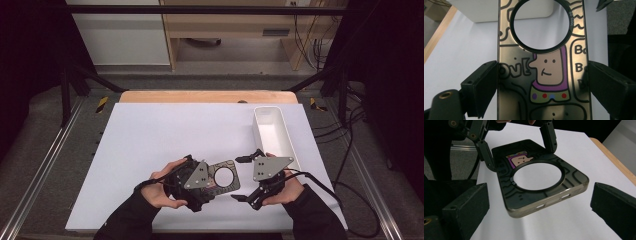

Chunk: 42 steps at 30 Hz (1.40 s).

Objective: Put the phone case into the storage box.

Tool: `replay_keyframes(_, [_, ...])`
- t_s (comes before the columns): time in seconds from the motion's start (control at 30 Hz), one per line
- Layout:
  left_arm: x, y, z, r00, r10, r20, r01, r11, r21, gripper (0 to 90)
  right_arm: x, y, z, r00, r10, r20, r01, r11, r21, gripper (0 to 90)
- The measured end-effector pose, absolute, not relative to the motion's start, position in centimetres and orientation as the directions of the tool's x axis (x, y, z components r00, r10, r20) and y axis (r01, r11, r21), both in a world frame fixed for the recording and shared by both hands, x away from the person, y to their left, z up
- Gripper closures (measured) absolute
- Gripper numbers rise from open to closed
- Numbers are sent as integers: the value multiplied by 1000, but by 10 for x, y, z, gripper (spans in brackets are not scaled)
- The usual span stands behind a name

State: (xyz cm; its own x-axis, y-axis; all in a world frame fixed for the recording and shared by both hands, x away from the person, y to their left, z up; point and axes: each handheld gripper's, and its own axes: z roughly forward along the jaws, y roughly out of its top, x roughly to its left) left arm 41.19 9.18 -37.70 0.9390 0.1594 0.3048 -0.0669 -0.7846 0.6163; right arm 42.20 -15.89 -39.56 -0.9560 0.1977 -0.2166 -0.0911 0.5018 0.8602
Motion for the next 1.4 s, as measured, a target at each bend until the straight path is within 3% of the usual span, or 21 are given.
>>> replay_keyframes(1.4, [409,87,-379,965,38,258,-135,-774,618,117,423,-145,-406,-974,56,-220,-166,488,857,61])
